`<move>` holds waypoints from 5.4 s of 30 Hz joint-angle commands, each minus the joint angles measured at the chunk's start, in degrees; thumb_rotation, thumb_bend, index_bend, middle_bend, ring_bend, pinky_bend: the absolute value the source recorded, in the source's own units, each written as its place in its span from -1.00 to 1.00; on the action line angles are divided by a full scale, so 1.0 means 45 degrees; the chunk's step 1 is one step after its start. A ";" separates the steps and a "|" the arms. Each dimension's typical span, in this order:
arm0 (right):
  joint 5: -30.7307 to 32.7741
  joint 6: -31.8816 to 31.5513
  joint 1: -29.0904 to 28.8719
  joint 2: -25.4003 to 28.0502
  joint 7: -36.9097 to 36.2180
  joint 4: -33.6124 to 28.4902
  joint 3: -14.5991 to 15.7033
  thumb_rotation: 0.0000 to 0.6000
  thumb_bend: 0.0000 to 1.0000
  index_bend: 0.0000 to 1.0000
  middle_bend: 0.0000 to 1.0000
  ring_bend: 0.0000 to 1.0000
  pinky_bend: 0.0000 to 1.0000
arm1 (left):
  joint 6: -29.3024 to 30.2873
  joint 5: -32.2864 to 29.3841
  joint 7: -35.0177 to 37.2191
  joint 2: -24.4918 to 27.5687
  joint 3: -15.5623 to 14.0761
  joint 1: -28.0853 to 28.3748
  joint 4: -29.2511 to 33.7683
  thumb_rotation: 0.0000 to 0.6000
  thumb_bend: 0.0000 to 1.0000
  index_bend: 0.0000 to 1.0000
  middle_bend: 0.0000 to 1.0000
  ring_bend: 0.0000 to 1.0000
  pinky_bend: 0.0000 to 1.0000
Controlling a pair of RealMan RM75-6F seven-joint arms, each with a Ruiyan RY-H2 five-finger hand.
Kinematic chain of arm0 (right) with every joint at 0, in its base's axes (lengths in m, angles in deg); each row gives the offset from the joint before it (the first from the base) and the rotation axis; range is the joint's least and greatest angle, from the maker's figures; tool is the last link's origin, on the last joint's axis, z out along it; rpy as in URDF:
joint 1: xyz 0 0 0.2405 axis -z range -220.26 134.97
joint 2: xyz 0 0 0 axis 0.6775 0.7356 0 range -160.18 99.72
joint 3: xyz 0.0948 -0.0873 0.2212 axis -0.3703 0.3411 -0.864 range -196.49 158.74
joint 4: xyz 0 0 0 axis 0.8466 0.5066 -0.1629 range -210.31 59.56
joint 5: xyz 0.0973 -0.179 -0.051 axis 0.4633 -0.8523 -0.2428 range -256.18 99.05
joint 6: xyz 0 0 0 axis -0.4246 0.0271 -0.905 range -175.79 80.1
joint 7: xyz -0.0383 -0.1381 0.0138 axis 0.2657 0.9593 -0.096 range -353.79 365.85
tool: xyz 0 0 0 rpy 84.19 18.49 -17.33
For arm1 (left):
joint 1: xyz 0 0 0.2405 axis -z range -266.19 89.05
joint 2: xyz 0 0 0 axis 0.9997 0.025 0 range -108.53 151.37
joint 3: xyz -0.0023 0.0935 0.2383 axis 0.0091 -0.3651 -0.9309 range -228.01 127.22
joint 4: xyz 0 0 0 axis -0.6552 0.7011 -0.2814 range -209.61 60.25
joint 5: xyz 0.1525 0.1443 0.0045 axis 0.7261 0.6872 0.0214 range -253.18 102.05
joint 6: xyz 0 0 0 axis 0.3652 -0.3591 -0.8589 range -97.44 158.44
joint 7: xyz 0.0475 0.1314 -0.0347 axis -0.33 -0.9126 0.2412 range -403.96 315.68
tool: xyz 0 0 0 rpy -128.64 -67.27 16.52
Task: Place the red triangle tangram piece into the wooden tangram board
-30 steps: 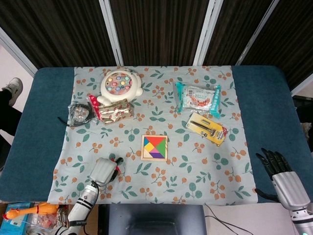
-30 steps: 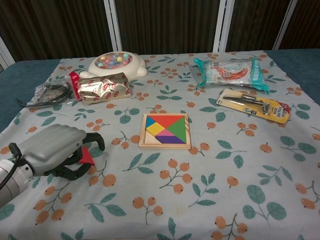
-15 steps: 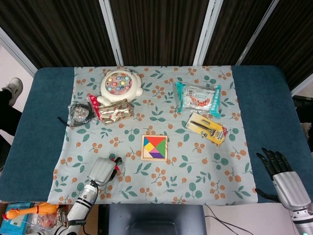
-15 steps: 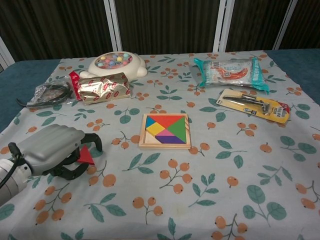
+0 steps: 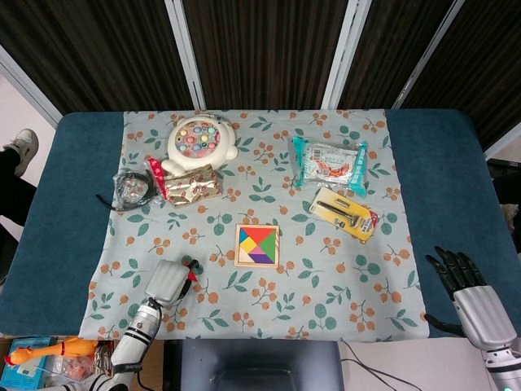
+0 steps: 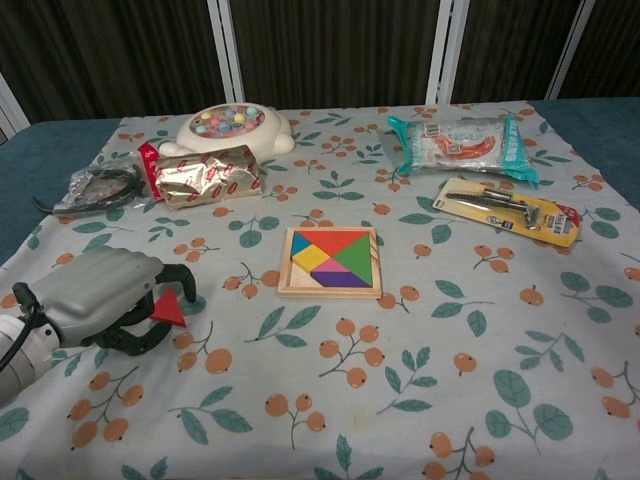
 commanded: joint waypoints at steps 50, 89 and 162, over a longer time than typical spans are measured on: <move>-0.0125 0.0039 -0.0010 0.0128 -0.0094 -0.0027 0.0103 1.00 -0.70 -1.00 -1.00 -1.00 -1.00 | 0.0218 -0.1098 -0.1922 -0.1194 0.1640 0.1409 0.1084 1.00 -0.17 0.38 1.00 1.00 1.00; -0.0769 -0.0534 0.0123 0.0417 -0.1199 0.0421 0.0401 1.00 -0.70 -1.00 -1.00 -1.00 -1.00 | -0.0004 -0.4098 -0.3337 -0.4157 0.2801 0.3912 -0.0711 1.00 -0.19 0.35 1.00 1.00 1.00; -0.1004 -0.0990 0.0274 0.0501 -0.1706 0.0689 0.0460 1.00 -0.70 -1.00 -1.00 -1.00 -1.00 | 0.0298 -0.5122 -0.2935 -0.4229 0.2659 0.4495 -0.1182 1.00 -0.18 -0.17 1.00 1.00 1.00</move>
